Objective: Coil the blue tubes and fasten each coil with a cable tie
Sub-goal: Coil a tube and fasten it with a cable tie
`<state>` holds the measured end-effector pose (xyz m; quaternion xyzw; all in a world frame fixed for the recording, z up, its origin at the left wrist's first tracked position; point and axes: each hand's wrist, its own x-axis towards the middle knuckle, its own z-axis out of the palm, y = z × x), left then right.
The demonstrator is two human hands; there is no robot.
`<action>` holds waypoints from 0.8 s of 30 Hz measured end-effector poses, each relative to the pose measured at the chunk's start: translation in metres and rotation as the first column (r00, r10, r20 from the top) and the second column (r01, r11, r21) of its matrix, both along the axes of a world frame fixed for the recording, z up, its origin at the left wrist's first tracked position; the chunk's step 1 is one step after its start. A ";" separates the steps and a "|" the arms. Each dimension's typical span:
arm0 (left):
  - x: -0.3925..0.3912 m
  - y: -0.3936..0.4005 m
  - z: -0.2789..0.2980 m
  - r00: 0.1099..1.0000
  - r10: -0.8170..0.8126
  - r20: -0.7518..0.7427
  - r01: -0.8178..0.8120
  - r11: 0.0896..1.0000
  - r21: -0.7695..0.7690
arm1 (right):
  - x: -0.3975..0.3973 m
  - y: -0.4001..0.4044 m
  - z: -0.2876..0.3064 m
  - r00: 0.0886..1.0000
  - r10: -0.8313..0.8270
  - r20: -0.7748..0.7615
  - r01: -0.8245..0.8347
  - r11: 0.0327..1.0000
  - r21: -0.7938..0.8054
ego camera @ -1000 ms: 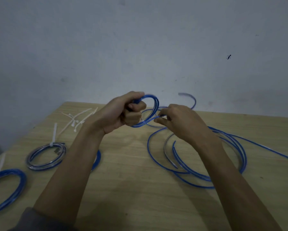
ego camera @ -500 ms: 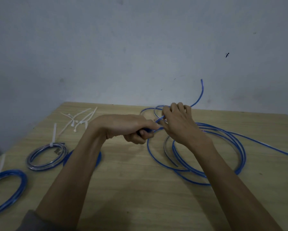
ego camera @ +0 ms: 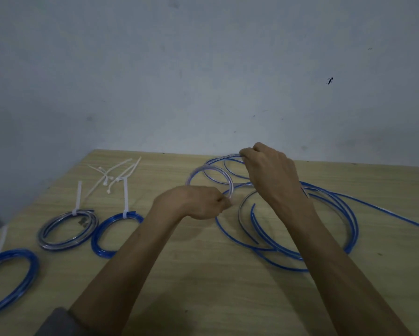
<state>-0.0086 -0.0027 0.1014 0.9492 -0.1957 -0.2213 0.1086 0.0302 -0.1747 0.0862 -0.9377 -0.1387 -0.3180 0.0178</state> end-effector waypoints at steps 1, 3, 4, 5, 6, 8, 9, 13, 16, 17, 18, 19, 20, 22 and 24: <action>-0.001 -0.006 -0.005 1.000 -0.019 -0.024 0.019 1.000 0.010 | 0.000 -0.001 0.000 1.000 -0.008 -0.005 0.008 0.999 0.033; -0.001 -0.015 -0.014 0.998 -0.020 -0.057 0.021 0.999 0.026 | 0.001 -0.005 0.002 1.000 -0.004 0.007 0.003 0.997 0.083; 0.001 -0.017 -0.017 0.999 -0.009 -0.048 0.011 0.999 0.031 | 0.001 -0.006 0.002 1.000 0.005 0.014 -0.006 0.994 0.108; 0.003 -0.016 -0.019 1.000 0.000 -0.024 0.000 1.000 0.027 | 0.001 -0.006 0.002 1.000 0.015 0.022 -0.018 0.991 0.129; 0.007 -0.014 -0.021 1.000 0.004 0.004 -0.005 1.000 0.022 | 0.001 -0.006 0.003 0.999 0.027 0.032 -0.031 0.989 0.143; 0.014 -0.007 -0.023 0.998 0.009 0.055 -0.009 1.000 -0.002 | 0.001 -0.003 0.002 0.997 0.062 0.055 -0.070 0.985 0.159; 0.017 -0.003 -0.024 0.996 0.016 0.084 -0.015 1.000 -0.012 | 0.000 -0.001 0.002 0.994 0.089 0.069 -0.100 0.979 0.179; 0.030 0.011 -0.023 0.974 0.116 0.197 -0.070 0.972 -0.225 | -0.003 0.006 0.003 0.974 0.187 0.127 -0.219 0.923 0.318; 0.038 0.023 -0.025 0.936 0.248 0.249 -0.083 0.844 -0.530 | -0.006 0.014 0.003 0.955 0.271 0.118 -0.295 0.864 0.407; 0.040 0.025 -0.026 0.927 0.294 0.233 -0.095 0.785 -0.613 | -0.006 0.017 0.002 0.947 0.302 0.107 -0.318 0.846 0.428; 0.043 0.025 -0.025 0.921 0.341 0.187 -0.124 0.715 -0.688 | -0.007 0.021 0.001 0.940 0.329 0.093 -0.334 0.830 0.446; 0.044 0.024 -0.024 0.918 0.381 0.113 -0.164 0.621 -0.766 | -0.008 0.024 -0.001 0.934 0.348 0.077 -0.343 0.818 0.462; 0.046 0.022 -0.023 0.911 0.411 0.022 -0.206 0.501 -0.840 | -0.009 0.027 -0.003 0.930 0.361 0.062 -0.346 0.809 0.476; 0.048 0.017 -0.019 0.888 0.435 -0.151 -0.274 0.234 -0.933 | -0.009 0.030 -0.005 0.927 0.373 0.043 -0.342 0.791 0.507; 0.049 0.013 -0.017 0.877 0.411 -0.250 -0.283 0.020 -0.959 | -0.009 0.032 -0.006 0.921 0.388 0.043 -0.347 0.762 0.547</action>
